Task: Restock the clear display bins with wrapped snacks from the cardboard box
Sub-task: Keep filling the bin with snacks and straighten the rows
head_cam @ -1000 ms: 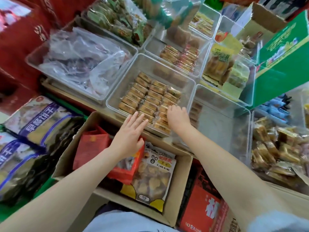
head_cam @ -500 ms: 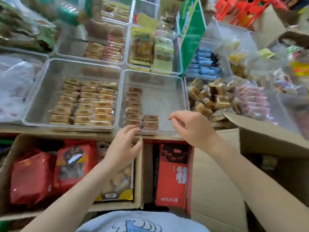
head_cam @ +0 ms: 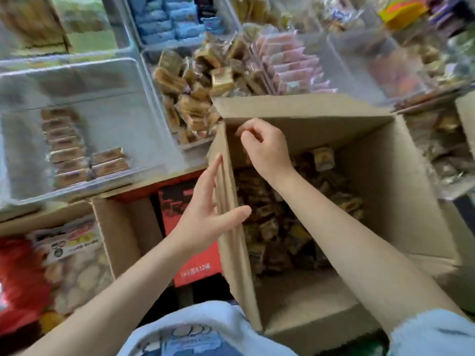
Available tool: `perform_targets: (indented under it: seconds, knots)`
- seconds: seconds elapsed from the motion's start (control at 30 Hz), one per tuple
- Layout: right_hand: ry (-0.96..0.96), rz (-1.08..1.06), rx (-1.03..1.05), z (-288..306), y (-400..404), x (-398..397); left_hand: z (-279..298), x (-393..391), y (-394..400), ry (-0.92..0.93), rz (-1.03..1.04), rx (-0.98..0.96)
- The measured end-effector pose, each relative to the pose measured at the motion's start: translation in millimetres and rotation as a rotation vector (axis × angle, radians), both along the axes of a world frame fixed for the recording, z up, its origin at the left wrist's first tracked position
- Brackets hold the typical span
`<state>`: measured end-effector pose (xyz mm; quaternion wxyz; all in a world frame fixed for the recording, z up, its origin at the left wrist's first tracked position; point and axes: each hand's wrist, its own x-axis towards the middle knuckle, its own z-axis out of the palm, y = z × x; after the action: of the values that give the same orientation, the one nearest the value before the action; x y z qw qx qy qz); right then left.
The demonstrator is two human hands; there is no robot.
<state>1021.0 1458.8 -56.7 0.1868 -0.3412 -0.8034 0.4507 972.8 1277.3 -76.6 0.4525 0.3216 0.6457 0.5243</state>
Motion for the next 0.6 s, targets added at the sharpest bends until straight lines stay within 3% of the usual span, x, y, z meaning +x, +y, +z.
perform_targets:
  seconds: [0.1, 0.3, 0.4, 0.5, 0.6]
  knots:
    - [-0.250, 0.043, 0.048, -63, 20, 15, -6, -2, 1, -0.037, 0.032, -0.008]
    - [-0.941, 0.427, 0.435, -160, 43, 48, -9, -1, -1, -0.049, 0.020, 0.007]
    - [-1.045, 0.450, 0.524, -177, 39, 41, -8, -4, 1, -0.032, 0.011, -0.009]
    - [-1.073, 0.404, 0.352, -178, 39, 34, -6, -6, 0, -0.024, 0.004, -0.030]
    - [-1.057, 0.404, 0.311, -169, 49, 33, -6, -6, 0, -0.021, 0.000, -0.040]
